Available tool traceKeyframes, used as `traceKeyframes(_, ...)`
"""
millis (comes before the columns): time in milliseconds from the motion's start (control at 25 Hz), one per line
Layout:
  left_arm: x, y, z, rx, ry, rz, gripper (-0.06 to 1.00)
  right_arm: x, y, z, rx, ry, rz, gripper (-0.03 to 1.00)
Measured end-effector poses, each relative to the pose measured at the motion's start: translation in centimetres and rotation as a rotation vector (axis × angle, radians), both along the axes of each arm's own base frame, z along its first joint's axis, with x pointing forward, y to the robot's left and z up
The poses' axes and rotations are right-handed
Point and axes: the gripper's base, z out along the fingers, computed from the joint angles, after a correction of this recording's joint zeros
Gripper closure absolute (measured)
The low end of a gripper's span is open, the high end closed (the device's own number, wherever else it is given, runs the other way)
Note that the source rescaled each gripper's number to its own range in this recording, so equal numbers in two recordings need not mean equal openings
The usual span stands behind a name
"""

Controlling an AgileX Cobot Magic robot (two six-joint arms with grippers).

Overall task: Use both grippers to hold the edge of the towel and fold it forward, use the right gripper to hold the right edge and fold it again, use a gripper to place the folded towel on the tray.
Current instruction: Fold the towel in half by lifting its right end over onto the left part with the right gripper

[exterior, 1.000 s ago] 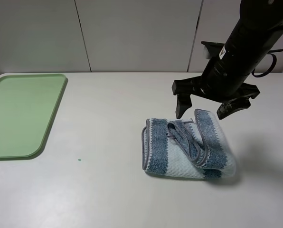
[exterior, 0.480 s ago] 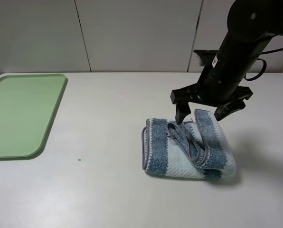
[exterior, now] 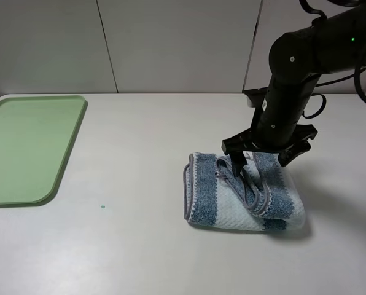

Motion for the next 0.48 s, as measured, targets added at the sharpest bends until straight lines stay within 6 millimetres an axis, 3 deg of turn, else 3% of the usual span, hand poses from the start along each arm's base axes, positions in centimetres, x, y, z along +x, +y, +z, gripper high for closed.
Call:
traceKeyframes(280,0.0,0.0,0.0,0.000,0.000,0.000,0.03,0.3,0.2,-2.4,-0.023,0.057,0.021,-0.03)
traceKeyframes(480,0.0,0.0,0.0,0.000,0.000,0.000,0.03,0.4,0.3,-2.9,-0.023,0.059,0.026,-0.03)
